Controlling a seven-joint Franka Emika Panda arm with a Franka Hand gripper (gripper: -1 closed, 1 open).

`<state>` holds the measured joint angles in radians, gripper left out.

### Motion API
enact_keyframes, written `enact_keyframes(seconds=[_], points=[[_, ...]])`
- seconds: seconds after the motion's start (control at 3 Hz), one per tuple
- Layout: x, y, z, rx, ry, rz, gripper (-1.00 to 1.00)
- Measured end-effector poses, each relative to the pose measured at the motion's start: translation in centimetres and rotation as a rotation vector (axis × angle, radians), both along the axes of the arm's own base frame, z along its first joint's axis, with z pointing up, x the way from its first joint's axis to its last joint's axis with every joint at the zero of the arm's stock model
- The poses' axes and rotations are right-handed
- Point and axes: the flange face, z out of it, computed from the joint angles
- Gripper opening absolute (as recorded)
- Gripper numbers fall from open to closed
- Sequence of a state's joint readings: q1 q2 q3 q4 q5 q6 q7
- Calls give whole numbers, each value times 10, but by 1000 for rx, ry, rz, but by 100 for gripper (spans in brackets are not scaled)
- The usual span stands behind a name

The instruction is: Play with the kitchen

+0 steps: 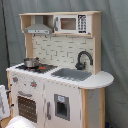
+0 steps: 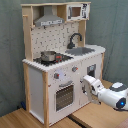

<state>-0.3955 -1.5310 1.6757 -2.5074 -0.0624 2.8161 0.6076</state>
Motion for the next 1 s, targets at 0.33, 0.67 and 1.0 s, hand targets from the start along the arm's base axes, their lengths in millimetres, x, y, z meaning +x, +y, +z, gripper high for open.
enact_keyframes(seconds=[0.33, 0.67, 1.0], points=[[9, -9, 0, 112, -19, -30, 100], [28, -21, -3, 213, -34, -63, 100], [49, -31, -8, 271, -41, -86, 100]])
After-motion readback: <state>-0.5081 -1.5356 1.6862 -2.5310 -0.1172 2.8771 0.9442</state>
